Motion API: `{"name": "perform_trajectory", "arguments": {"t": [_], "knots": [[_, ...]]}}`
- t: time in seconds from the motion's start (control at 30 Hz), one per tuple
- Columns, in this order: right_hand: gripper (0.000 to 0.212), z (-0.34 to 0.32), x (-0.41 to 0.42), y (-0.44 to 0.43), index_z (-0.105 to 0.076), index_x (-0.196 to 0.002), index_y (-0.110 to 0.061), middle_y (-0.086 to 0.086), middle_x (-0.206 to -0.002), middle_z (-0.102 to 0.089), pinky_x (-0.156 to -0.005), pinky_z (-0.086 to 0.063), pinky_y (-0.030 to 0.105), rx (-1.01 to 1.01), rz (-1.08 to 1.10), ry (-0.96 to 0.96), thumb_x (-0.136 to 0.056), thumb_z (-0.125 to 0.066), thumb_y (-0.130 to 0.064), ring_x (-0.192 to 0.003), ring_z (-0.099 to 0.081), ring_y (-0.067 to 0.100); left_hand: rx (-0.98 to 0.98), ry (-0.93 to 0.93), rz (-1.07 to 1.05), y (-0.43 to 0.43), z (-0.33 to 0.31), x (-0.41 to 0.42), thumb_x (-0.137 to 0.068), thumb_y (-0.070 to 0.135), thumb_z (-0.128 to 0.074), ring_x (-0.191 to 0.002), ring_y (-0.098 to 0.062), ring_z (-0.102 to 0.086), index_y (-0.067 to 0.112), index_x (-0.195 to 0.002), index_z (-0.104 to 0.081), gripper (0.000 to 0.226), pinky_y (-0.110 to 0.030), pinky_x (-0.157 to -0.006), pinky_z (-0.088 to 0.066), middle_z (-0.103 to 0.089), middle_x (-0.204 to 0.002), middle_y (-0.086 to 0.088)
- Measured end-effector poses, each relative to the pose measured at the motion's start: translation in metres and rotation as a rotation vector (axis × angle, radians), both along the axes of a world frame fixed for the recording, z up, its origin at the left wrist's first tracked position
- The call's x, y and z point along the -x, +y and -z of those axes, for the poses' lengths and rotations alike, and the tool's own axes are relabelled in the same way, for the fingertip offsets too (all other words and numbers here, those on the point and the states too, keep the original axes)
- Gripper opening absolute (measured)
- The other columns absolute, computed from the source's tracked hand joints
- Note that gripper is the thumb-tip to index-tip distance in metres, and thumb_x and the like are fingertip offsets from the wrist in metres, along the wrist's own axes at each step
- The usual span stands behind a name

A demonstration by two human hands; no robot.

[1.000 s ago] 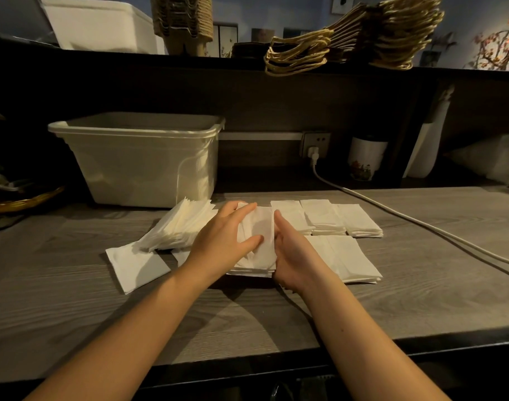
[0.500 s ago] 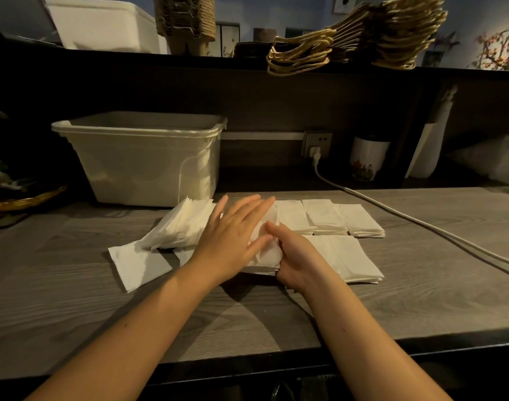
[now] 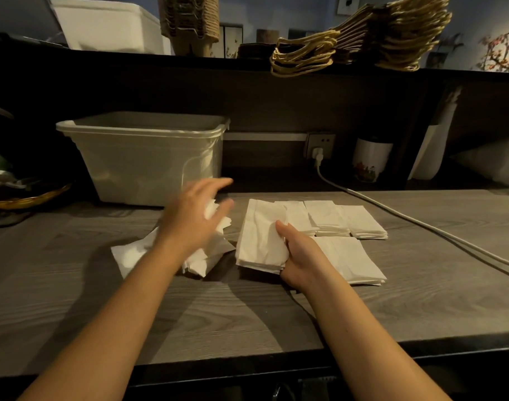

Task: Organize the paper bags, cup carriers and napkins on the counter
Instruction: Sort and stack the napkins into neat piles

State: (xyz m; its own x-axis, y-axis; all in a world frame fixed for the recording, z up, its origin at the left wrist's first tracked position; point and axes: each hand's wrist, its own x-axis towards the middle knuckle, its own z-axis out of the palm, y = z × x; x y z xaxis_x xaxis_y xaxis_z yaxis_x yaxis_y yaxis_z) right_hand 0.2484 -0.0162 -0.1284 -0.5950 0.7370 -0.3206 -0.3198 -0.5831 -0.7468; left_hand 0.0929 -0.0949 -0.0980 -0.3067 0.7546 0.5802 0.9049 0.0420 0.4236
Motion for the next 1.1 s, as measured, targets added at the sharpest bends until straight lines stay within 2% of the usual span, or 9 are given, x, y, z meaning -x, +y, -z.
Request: {"name": "perform_trajectory", "arguments": {"t": [0.07, 0.13, 0.27, 0.4, 0.5, 0.63, 0.73, 0.9, 1.1], "knots": [[0.018, -0.001, -0.001, -0.001, -0.047, -0.116, -0.012, 0.012, -0.101, -0.062, -0.067, -0.050, 0.045, -0.006, -0.006, -0.024, -0.099, -0.045, -0.019, -0.089, -0.061, 0.029, 0.051, -0.078, -0.289, -0.003, -0.003, 0.024, -0.095, 0.039, -0.044, -0.124, -0.019, -0.041, 0.025, -0.130, -0.049, 0.038, -0.031, -0.089, -0.036, -0.047, -0.137, 0.002], [0.019, -0.002, -0.001, -0.002, -0.047, -0.116, -0.012, 0.012, -0.101, -0.062, -0.070, -0.050, 0.046, -0.008, -0.012, -0.033, -0.099, -0.046, -0.019, -0.090, -0.061, 0.029, 0.260, -0.147, -0.454, -0.005, 0.001, 0.043, -0.093, 0.047, -0.043, -0.120, -0.026, -0.044, 0.020, -0.127, -0.051, 0.044, -0.038, -0.091, -0.040, -0.050, -0.133, -0.004], [0.022, -0.003, 0.001, -0.003, -0.048, -0.119, -0.011, 0.011, -0.100, -0.062, -0.074, -0.050, 0.046, -0.027, -0.010, -0.063, -0.098, -0.046, -0.019, -0.091, -0.061, 0.028, 0.489, -0.268, -0.463, -0.004, 0.008, 0.048, -0.091, 0.048, -0.048, -0.106, -0.023, -0.052, 0.018, -0.119, -0.052, 0.042, -0.038, -0.086, -0.047, -0.054, -0.122, -0.003], [0.027, -0.005, 0.000, -0.004, -0.047, -0.124, -0.010, 0.011, -0.101, -0.061, -0.070, -0.050, 0.044, -0.035, -0.014, -0.068, -0.098, -0.046, -0.019, -0.089, -0.061, 0.028, 0.461, -0.309, -0.443, -0.006, 0.006, 0.048, -0.092, 0.038, -0.049, -0.091, -0.022, -0.054, 0.023, -0.099, -0.057, 0.018, -0.036, -0.081, -0.050, -0.055, -0.101, -0.001], [0.026, -0.005, 0.001, -0.005, -0.048, -0.122, -0.010, 0.011, -0.101, -0.061, -0.076, -0.049, 0.045, -0.036, -0.022, -0.059, -0.098, -0.046, -0.018, -0.090, -0.061, 0.028, 0.424, -0.345, -0.410, -0.009, 0.004, 0.052, -0.093, 0.034, -0.048, -0.082, -0.021, -0.049, 0.024, -0.086, -0.057, 0.015, -0.033, -0.075, -0.044, -0.053, -0.091, -0.001], [0.029, -0.004, 0.001, -0.005, -0.047, -0.126, -0.009, 0.014, -0.110, -0.062, -0.075, -0.050, 0.047, -0.028, -0.033, -0.060, -0.098, -0.046, -0.018, -0.094, -0.061, 0.029, 0.385, -0.374, -0.402, -0.009, 0.006, 0.054, -0.093, 0.032, -0.049, -0.089, -0.020, -0.049, 0.020, -0.098, -0.061, 0.018, -0.035, -0.081, -0.044, -0.058, -0.103, -0.003], [0.021, -0.003, 0.000, -0.004, -0.048, -0.117, -0.009, 0.013, -0.102, -0.062, -0.067, -0.050, 0.044, -0.030, -0.038, -0.061, -0.098, -0.046, -0.018, -0.088, -0.061, 0.028, 0.414, -0.369, -0.411, -0.007, 0.009, 0.054, -0.091, 0.038, -0.052, -0.095, -0.018, -0.049, 0.021, -0.110, -0.058, 0.026, -0.037, -0.084, -0.048, -0.054, -0.109, 0.002], [0.011, -0.004, -0.002, -0.005, -0.052, -0.095, -0.009, 0.012, -0.096, -0.062, -0.071, -0.050, 0.045, -0.033, -0.041, -0.045, -0.099, -0.045, -0.017, -0.086, -0.061, 0.028, 0.389, -0.361, -0.406, -0.007, 0.010, 0.058, -0.091, 0.029, -0.050, -0.081, -0.022, -0.047, 0.027, -0.078, -0.053, 0.014, -0.035, -0.074, -0.042, -0.053, -0.089, -0.002], [0.012, -0.004, -0.001, -0.005, -0.053, -0.097, -0.009, 0.014, -0.100, -0.063, -0.075, -0.050, 0.047, -0.021, -0.045, -0.045, -0.099, -0.045, -0.017, -0.088, -0.062, 0.029, 0.353, -0.391, -0.418, -0.008, 0.012, 0.068, -0.091, 0.025, -0.046, -0.071, -0.024, -0.044, 0.025, -0.075, -0.054, 0.018, -0.032, -0.066, -0.035, -0.051, -0.080, -0.007]]}}
